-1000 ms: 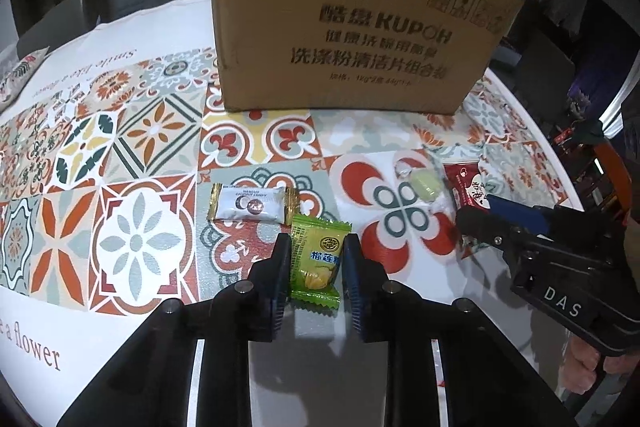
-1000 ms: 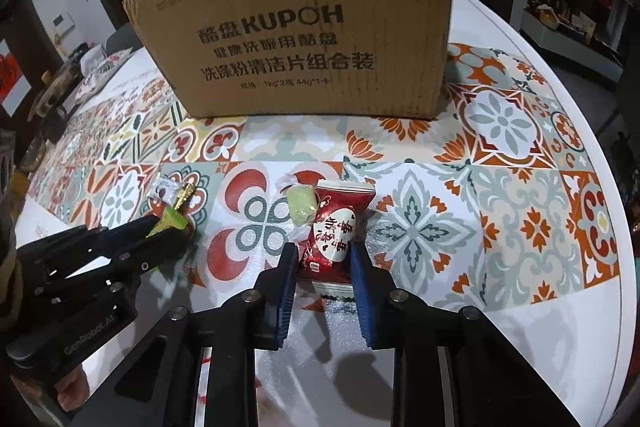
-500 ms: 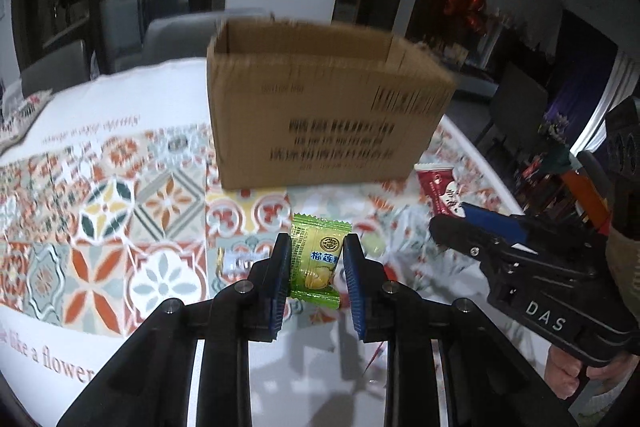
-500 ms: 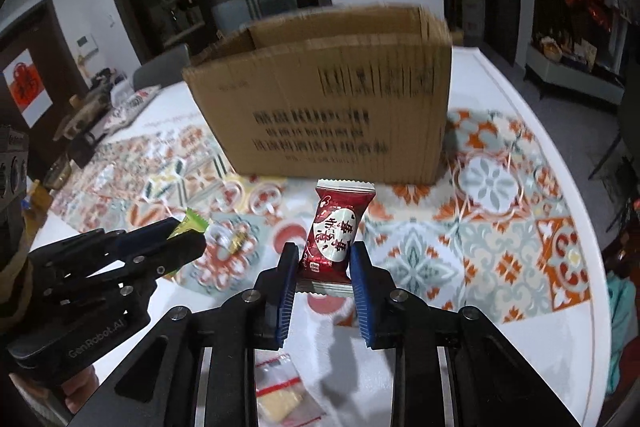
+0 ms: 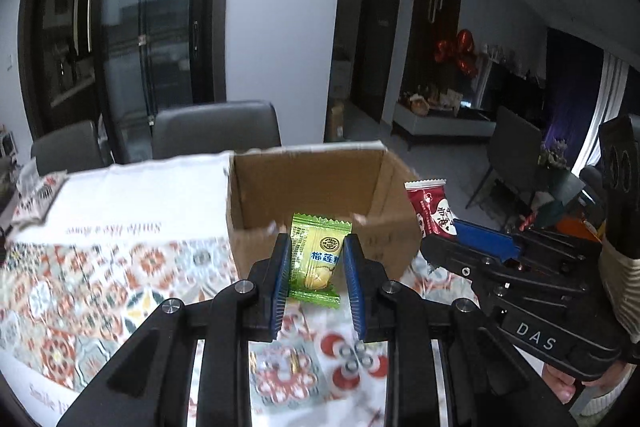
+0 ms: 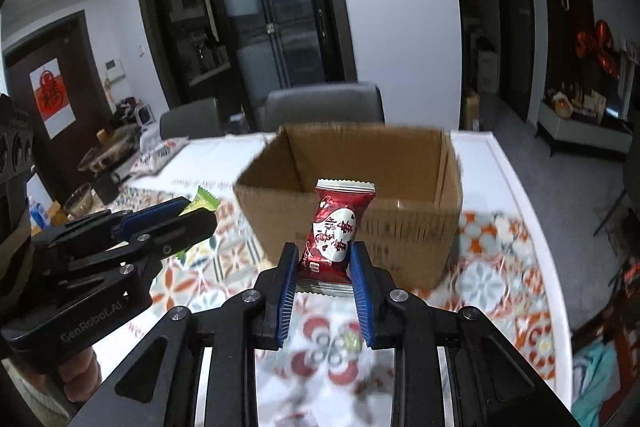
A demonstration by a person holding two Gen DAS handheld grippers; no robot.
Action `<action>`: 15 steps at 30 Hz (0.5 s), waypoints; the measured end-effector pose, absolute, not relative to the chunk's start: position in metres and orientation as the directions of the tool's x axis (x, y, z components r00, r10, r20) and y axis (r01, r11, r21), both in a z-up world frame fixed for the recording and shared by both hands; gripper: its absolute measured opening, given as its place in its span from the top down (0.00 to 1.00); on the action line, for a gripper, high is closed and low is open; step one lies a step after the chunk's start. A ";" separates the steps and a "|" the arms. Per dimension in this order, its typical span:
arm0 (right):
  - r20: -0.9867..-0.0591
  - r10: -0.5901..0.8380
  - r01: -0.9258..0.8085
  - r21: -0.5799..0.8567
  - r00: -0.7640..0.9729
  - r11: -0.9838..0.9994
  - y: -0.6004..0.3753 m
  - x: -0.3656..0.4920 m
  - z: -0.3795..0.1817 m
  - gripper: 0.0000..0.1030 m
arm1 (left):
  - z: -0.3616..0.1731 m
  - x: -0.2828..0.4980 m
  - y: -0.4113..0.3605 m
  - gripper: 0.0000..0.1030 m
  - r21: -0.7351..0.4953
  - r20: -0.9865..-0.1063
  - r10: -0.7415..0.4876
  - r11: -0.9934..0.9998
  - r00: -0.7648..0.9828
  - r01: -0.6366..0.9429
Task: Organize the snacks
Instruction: 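Carry both snacks over the box and open both tools to drop them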
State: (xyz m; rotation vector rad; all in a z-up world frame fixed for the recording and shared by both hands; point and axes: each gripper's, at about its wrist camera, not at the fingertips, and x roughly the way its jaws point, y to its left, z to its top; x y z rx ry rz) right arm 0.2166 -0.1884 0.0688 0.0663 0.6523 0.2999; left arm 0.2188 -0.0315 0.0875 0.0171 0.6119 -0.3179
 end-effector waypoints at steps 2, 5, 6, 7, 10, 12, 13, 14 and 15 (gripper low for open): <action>-0.577 0.292 -0.254 0.148 0.763 0.956 -0.190 0.225 0.079 0.73 | 0.095 0.225 -0.032 0.74 -0.071 -0.560 -0.286 0.952 0.778 0.298; -0.563 0.293 -0.262 0.137 0.773 0.955 -0.190 0.240 0.093 0.73 | 0.104 0.237 -0.033 0.74 -0.055 -0.554 -0.283 0.951 0.783 0.304; -0.562 0.294 -0.265 0.136 0.773 0.955 -0.190 0.244 0.095 0.73 | 0.106 0.241 -0.035 0.74 -0.049 -0.554 -0.282 0.950 0.783 0.308; -0.563 0.299 -0.270 0.138 0.771 0.953 -0.190 0.249 0.097 0.73 | 0.107 0.246 -0.036 0.74 -0.046 -0.554 -0.284 0.949 0.783 0.311; -0.575 0.303 -0.271 0.143 0.760 0.952 -0.190 0.266 0.099 0.73 | 0.108 0.263 -0.037 0.74 -0.049 -0.560 -0.292 0.946 0.776 0.321; -0.581 0.301 -0.272 0.139 0.756 0.952 -0.190 0.275 0.096 0.73 | 0.106 0.272 -0.039 0.74 -0.050 -0.565 -0.296 0.944 0.770 0.326; -0.585 0.301 -0.272 0.140 0.753 0.952 -0.190 0.280 0.095 0.73 | 0.105 0.278 -0.039 0.74 -0.054 -0.566 -0.301 0.943 0.767 0.330; -0.592 0.302 -0.271 0.144 0.747 0.952 -0.191 0.287 0.093 0.73 | 0.103 0.286 -0.038 0.74 -0.064 -0.570 -0.310 0.940 0.761 0.335; -0.594 0.304 -0.272 0.146 0.745 0.951 -0.191 0.291 0.092 0.73 | 0.101 0.292 -0.038 0.74 -0.069 -0.575 -0.312 0.939 0.757 0.336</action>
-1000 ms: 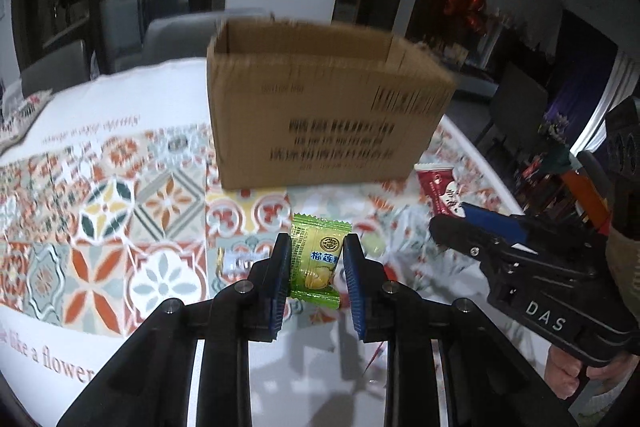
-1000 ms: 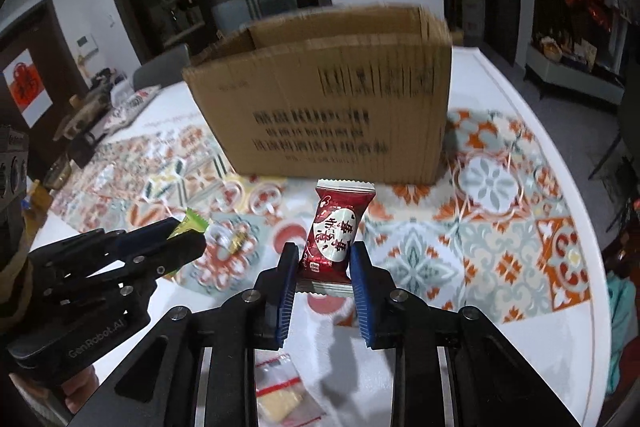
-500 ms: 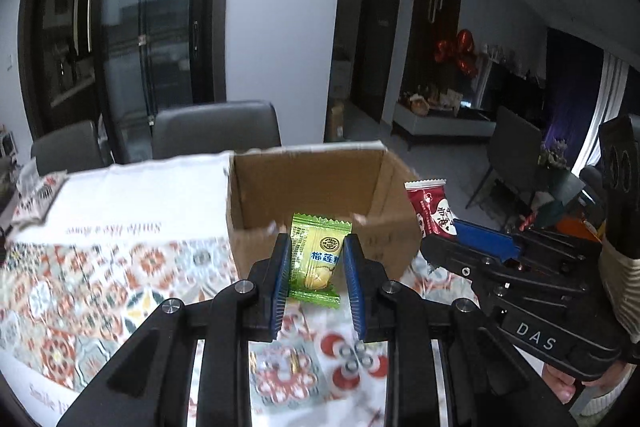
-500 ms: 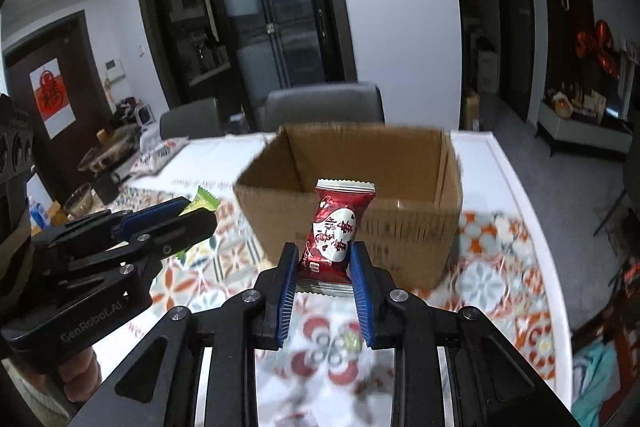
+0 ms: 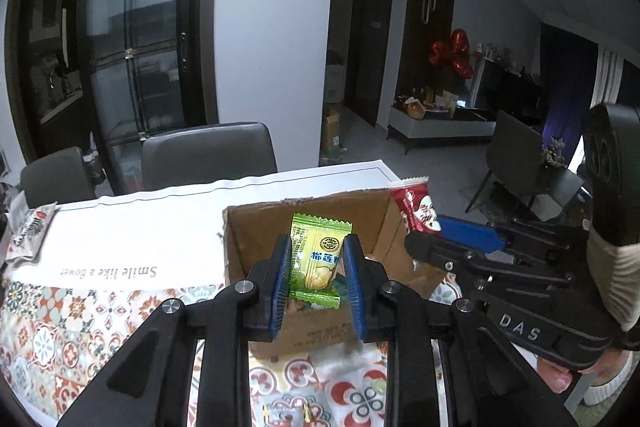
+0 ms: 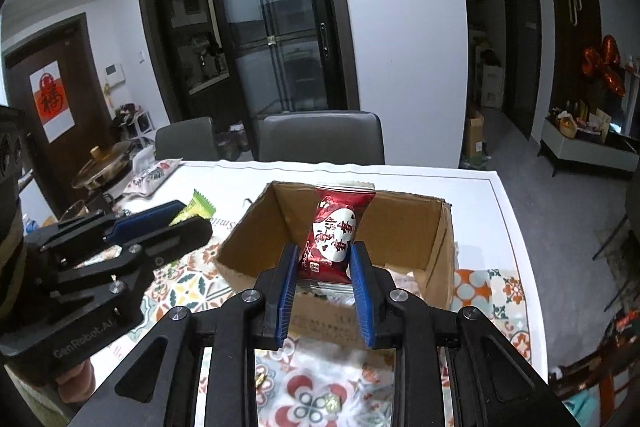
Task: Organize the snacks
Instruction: 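Carry both snacks over the box and open both tools to drop them, then return both tools to the wrapped bar and green candy on the table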
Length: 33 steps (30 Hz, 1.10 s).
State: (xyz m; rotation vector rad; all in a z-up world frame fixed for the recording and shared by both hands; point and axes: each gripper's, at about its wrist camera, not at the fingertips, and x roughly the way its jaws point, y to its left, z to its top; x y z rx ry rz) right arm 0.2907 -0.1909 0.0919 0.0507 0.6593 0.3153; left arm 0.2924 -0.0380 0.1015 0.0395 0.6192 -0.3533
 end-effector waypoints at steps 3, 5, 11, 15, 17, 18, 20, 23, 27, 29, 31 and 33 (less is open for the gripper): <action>-0.602 0.297 -0.274 0.133 0.741 0.953 -0.189 0.305 0.086 0.73 | 0.094 0.309 -0.041 0.74 -0.058 -0.590 -0.298 0.942 0.750 0.330; -0.611 0.293 -0.273 0.128 0.735 0.953 -0.189 0.316 0.082 0.73 | 0.090 0.322 -0.042 0.74 -0.059 -0.603 -0.293 0.944 0.742 0.325; -0.636 0.267 -0.255 0.113 0.724 0.960 -0.188 0.336 0.067 0.72 | 0.074 0.346 -0.039 0.62 -0.071 -0.649 -0.267 0.954 0.712 0.293; -0.629 0.256 -0.247 0.104 0.734 0.963 -0.187 0.332 0.062 0.53 | 0.070 0.337 -0.032 0.50 -0.086 -0.648 -0.265 0.957 0.714 0.278; -0.618 0.233 -0.242 0.070 0.751 0.968 -0.185 0.324 0.063 0.51 | 0.070 0.326 -0.030 0.45 -0.066 -0.642 -0.242 0.963 0.727 0.262; -0.615 0.233 -0.249 0.061 0.753 0.967 -0.184 0.318 0.062 0.51 | 0.069 0.321 -0.029 0.44 -0.059 -0.642 -0.233 0.965 0.731 0.256; -0.615 0.234 -0.248 0.064 0.753 0.967 -0.184 0.308 0.062 0.51 | 0.069 0.308 -0.024 0.43 -0.057 -0.638 -0.222 0.968 0.738 0.243; -0.605 0.231 -0.243 0.063 0.762 0.968 -0.184 0.292 0.061 0.51 | 0.068 0.291 -0.017 0.40 -0.051 -0.630 -0.204 0.973 0.749 0.223; -0.606 0.232 -0.246 0.061 0.761 0.967 -0.181 0.275 0.058 0.51 | 0.063 0.271 -0.013 0.39 -0.021 -0.625 -0.174 0.978 0.761 0.206; -0.610 0.238 -0.248 0.069 0.756 0.966 -0.180 0.266 0.053 0.51 | 0.059 0.260 -0.009 0.38 -0.024 -0.622 -0.172 0.979 0.764 0.201; -0.614 0.242 -0.252 0.072 0.751 0.965 -0.178 0.258 0.046 0.51 | 0.054 0.251 -0.007 0.37 -0.024 -0.622 -0.168 0.980 0.765 0.197; -0.621 0.249 -0.255 0.081 0.744 0.964 -0.179 0.251 0.039 0.51 | 0.047 0.242 -0.007 0.37 -0.020 -0.628 -0.160 0.982 0.762 0.189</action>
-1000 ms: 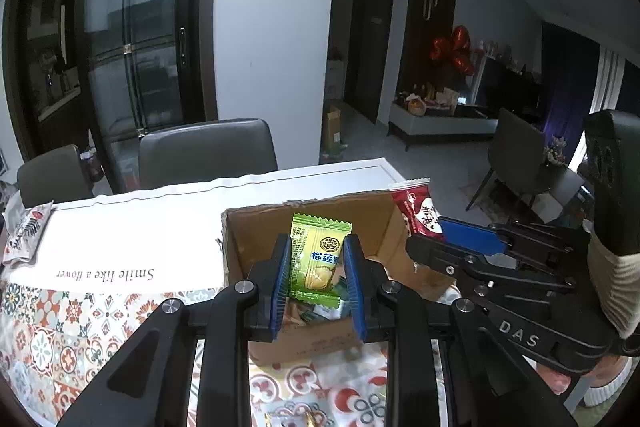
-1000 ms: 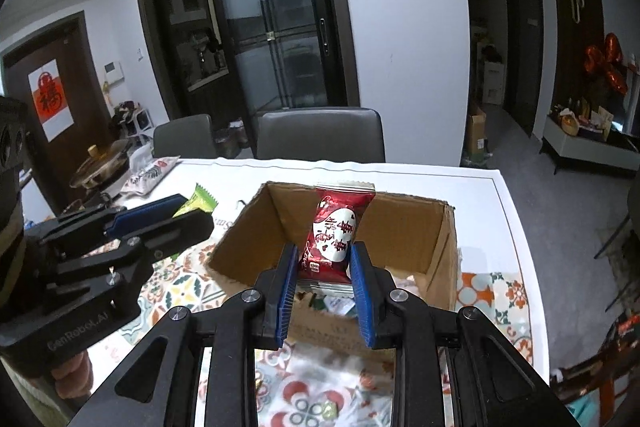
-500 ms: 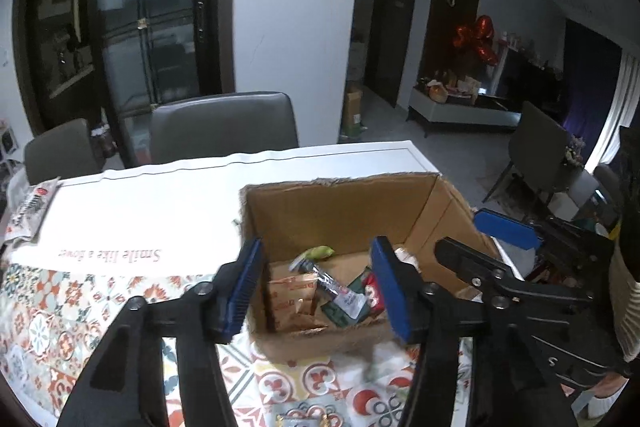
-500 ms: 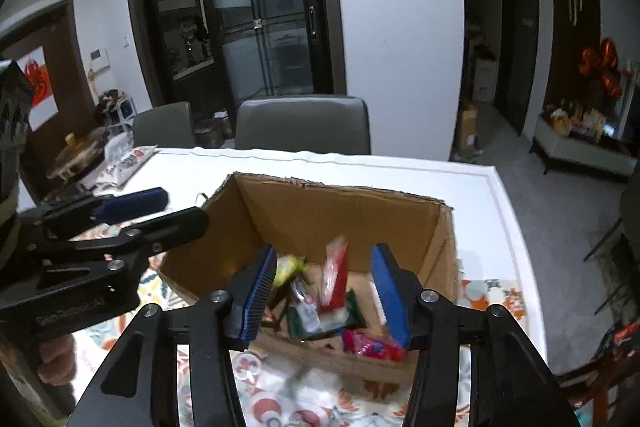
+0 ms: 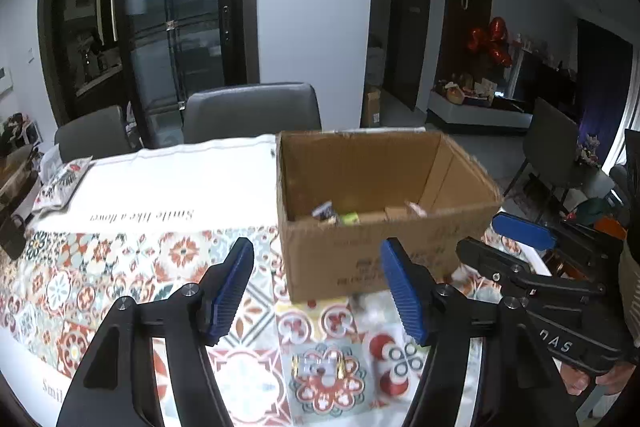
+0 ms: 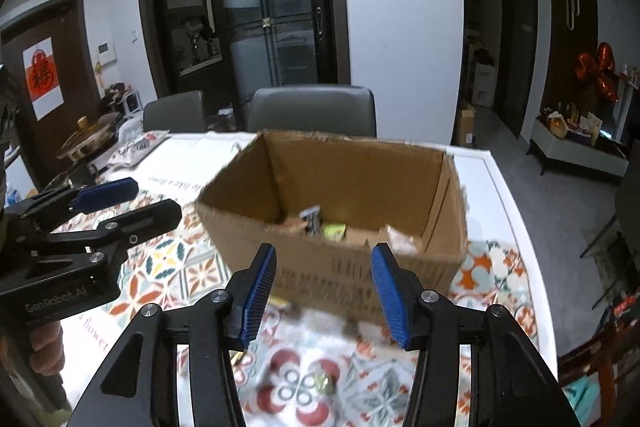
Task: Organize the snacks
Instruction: 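Return both tools to the wrapped bar and green candy on the table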
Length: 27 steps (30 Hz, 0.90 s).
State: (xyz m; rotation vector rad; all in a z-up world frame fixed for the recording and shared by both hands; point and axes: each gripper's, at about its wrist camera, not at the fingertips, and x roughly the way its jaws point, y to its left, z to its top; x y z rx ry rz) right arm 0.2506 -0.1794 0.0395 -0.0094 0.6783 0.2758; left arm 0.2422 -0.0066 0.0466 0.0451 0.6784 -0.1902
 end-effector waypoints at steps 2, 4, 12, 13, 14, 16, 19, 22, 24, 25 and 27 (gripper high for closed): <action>-0.626 0.248 -0.249 0.087 0.739 0.965 -0.181 0.243 0.032 0.51 | 0.039 0.234 -0.006 0.37 -0.016 -0.635 -0.159 0.981 0.756 0.194; -0.632 0.249 -0.246 0.094 0.733 0.965 -0.182 0.237 0.026 0.51 | 0.034 0.227 -0.006 0.36 -0.010 -0.639 -0.152 0.982 0.754 0.189; -0.689 0.252 -0.246 0.109 0.679 0.963 -0.179 0.223 -0.006 0.51 | -0.004 0.211 -0.004 0.34 -0.028 -0.696 -0.164 0.979 0.699 0.202; -0.697 0.252 -0.246 0.111 0.671 0.963 -0.178 0.222 -0.011 0.51 | -0.007 0.210 -0.005 0.34 -0.029 -0.703 -0.163 0.979 0.693 0.201; -0.707 0.251 -0.245 0.112 0.661 0.963 -0.177 0.221 -0.017 0.51 | -0.012 0.210 -0.005 0.33 -0.029 -0.714 -0.161 0.979 0.682 0.202; -0.725 0.251 -0.241 0.120 0.642 0.963 -0.177 0.222 -0.026 0.51 | -0.024 0.211 -0.005 0.33 -0.037 -0.738 -0.162 0.979 0.655 0.200; -0.752 0.244 -0.236 0.122 0.612 0.964 -0.176 0.224 -0.040 0.51 | -0.038 0.213 -0.004 0.33 -0.053 -0.765 -0.167 0.979 0.622 0.198; -0.774 0.236 -0.233 0.118 0.587 0.965 -0.174 0.226 -0.051 0.51 | -0.052 0.216 -0.003 0.33 -0.064 -0.790 -0.167 0.979 0.590 0.192; -0.785 0.232 -0.233 0.115 0.575 0.966 -0.174 0.228 -0.058 0.51 | -0.061 0.219 -0.003 0.33 -0.073 -0.804 -0.174 0.978 0.568 0.196; -0.790 0.230 -0.233 0.114 0.569 0.966 -0.173 0.229 -0.061 0.51 | -0.064 0.220 -0.002 0.33 -0.076 -0.807 -0.177 0.977 0.564 0.198; -0.798 0.226 -0.233 0.111 0.558 0.966 -0.173 0.231 -0.067 0.51 | -0.071 0.223 -0.001 0.33 -0.079 -0.815 -0.175 0.978 0.552 0.195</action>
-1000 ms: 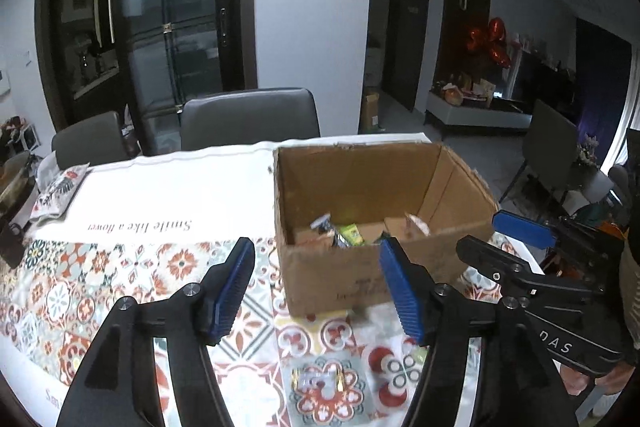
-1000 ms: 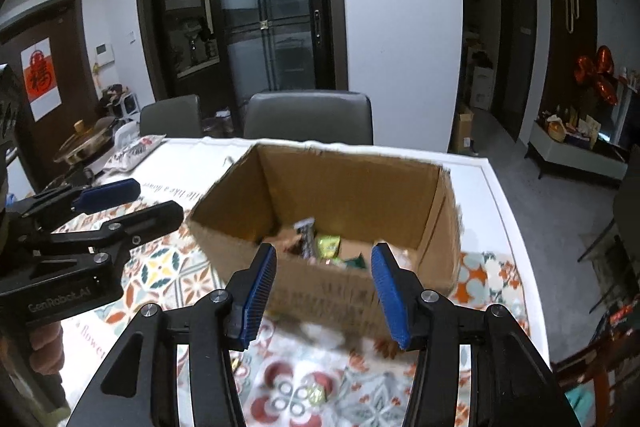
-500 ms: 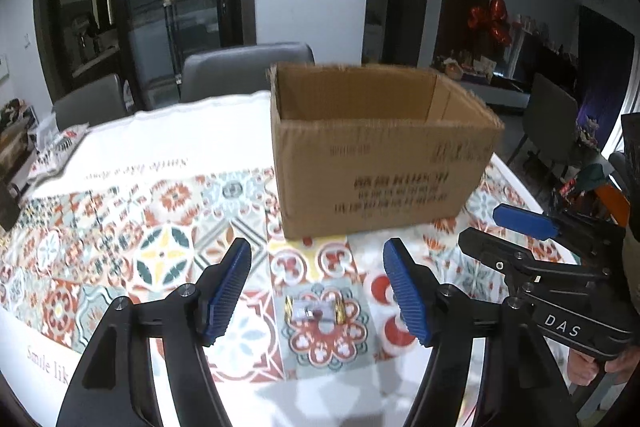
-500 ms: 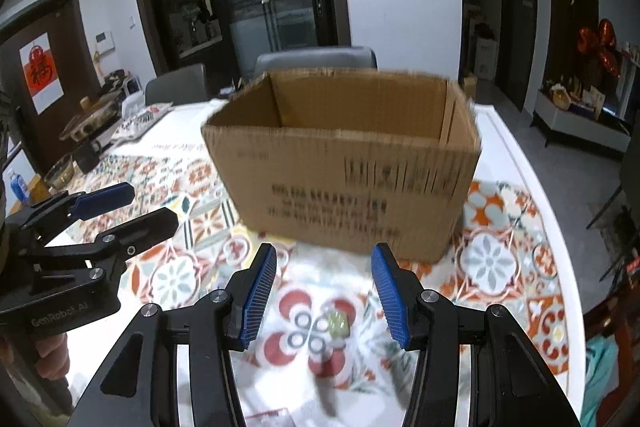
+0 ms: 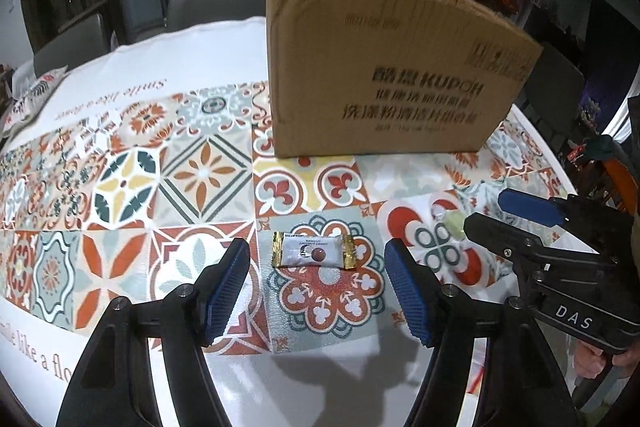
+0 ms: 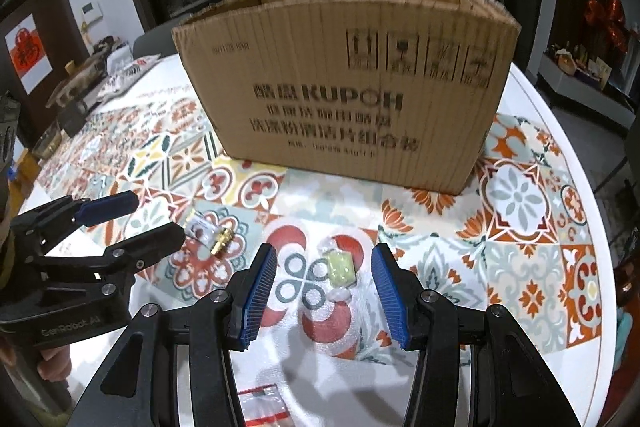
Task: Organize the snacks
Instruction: 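Return both tools to the wrapped bar and green candy on the table, then grasp the wrapped bar with the left tool while the right tool grasps the green candy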
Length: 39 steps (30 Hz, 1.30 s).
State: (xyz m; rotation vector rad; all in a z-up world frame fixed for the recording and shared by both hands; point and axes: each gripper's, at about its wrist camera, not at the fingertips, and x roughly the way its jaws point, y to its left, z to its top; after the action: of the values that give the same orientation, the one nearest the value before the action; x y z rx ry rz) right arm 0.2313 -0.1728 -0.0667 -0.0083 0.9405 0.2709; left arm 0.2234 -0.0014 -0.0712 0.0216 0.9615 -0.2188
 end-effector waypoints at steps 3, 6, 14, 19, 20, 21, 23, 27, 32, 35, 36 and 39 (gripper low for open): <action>-0.817 0.219 -0.227 0.111 0.533 0.968 -0.173 0.236 -0.077 0.51 | -0.083 0.231 0.000 0.33 -0.069 -0.828 -0.163 0.979 0.537 0.191; -0.832 0.210 -0.219 0.109 0.514 0.969 -0.174 0.241 -0.086 0.51 | -0.091 0.235 0.000 0.33 -0.061 -0.837 -0.152 0.980 0.526 0.187; -0.845 0.184 -0.204 0.091 0.501 0.975 -0.175 0.248 -0.099 0.51 | -0.108 0.244 -0.002 0.33 -0.046 -0.854 -0.133 0.982 0.503 0.183; -0.847 0.187 -0.203 0.096 0.497 0.974 -0.175 0.252 -0.103 0.51 | -0.111 0.248 -0.004 0.33 -0.029 -0.848 -0.120 0.983 0.516 0.181; -0.848 0.187 -0.202 0.097 0.496 0.975 -0.175 0.253 -0.103 0.51 | -0.111 0.248 -0.005 0.33 -0.026 -0.846 -0.117 0.983 0.520 0.179; -0.848 0.187 -0.201 0.097 0.495 0.975 -0.176 0.253 -0.103 0.53 | -0.111 0.248 -0.005 0.37 -0.027 -0.844 -0.119 0.983 0.523 0.180; -0.847 0.190 -0.204 0.099 0.496 0.974 -0.174 0.254 -0.104 0.58 | -0.110 0.248 -0.007 0.47 -0.021 -0.836 -0.116 0.983 0.536 0.180; -0.846 0.188 -0.202 0.098 0.499 0.975 -0.174 0.255 -0.105 0.76 | -0.107 0.246 -0.006 0.71 -0.040 -0.829 -0.131 0.984 0.544 0.175; -0.841 0.209 -0.202 0.122 0.499 0.972 -0.174 0.254 -0.105 0.81 | -0.107 0.243 -0.007 0.77 -0.060 -0.826 -0.148 0.983 0.545 0.175; -0.830 0.218 -0.210 0.125 0.514 0.970 -0.173 0.249 -0.100 0.81 | -0.103 0.239 -0.007 0.78 -0.080 -0.825 -0.162 0.982 0.541 0.172; -0.827 0.221 -0.212 0.126 0.516 0.969 -0.172 0.248 -0.098 0.81 | -0.102 0.237 -0.008 0.79 -0.086 -0.824 -0.167 0.981 0.541 0.173; -0.816 0.237 -0.226 0.134 0.527 0.965 -0.170 0.244 -0.091 0.81 | -0.096 0.233 -0.010 0.80 -0.100 -0.817 -0.182 0.979 0.548 0.176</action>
State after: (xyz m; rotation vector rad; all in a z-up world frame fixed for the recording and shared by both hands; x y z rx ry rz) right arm 0.2441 -0.1697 -0.0907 0.0123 0.9779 0.2765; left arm 0.2332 -0.0101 -0.0963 -0.0066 0.9680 -0.2116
